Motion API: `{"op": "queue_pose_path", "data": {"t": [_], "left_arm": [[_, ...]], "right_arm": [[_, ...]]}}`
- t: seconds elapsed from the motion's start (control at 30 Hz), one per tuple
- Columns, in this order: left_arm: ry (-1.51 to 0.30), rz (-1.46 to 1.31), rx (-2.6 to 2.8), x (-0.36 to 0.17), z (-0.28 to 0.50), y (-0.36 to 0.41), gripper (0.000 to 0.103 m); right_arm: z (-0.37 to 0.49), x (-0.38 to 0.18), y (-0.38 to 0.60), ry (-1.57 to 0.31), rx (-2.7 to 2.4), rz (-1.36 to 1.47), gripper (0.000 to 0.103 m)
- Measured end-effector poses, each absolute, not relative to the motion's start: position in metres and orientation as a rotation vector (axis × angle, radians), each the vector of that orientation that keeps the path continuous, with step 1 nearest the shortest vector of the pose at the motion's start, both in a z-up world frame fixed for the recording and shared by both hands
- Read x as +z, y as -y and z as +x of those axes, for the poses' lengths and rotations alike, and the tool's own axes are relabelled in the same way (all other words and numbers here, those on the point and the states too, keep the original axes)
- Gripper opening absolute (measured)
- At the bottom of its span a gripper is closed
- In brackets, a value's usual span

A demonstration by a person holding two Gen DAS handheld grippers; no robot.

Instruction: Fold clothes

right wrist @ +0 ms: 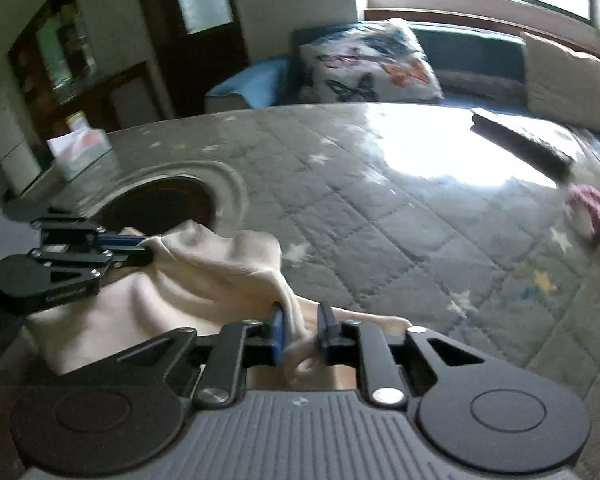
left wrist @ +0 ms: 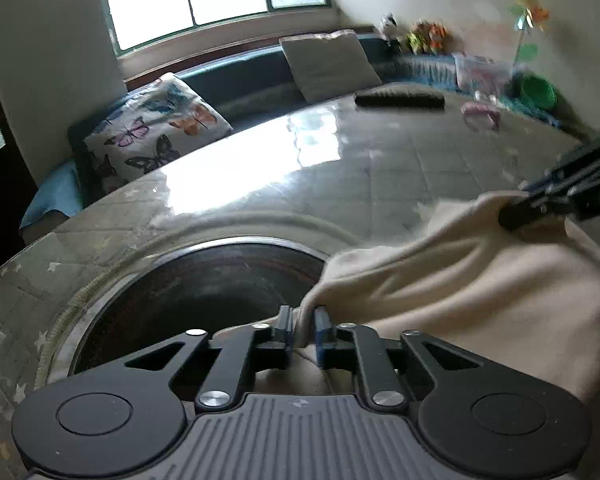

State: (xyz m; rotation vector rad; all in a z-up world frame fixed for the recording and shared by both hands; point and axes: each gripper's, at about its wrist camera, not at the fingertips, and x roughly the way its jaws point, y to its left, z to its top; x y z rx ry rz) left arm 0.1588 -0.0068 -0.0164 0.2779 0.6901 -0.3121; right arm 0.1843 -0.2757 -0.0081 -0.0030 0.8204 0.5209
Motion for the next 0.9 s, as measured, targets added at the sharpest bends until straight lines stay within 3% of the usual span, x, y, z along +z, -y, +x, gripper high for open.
{"op": "queue_pose_path", "data": {"t": [0.33, 0.63, 0.9], "left_arm": [[-0.681, 0.218, -0.374, 0.011, 0.150, 0.017, 0.021], [-0.745, 0.212, -0.429, -0.007, 0.175, 0.045, 0.021], [-0.748, 0.188, -0.434, -0.007, 0.178, 0.042, 0.023]], "right_arm": [[0.184, 0.012, 0.266, -0.764, 0.537, -0.006, 0.022], [0.203, -0.016, 0.221, -0.830, 0.555, -0.086, 0.021], [0.178, 0.000, 0.215, -0.756, 0.611, -0.163, 0.021]]}}
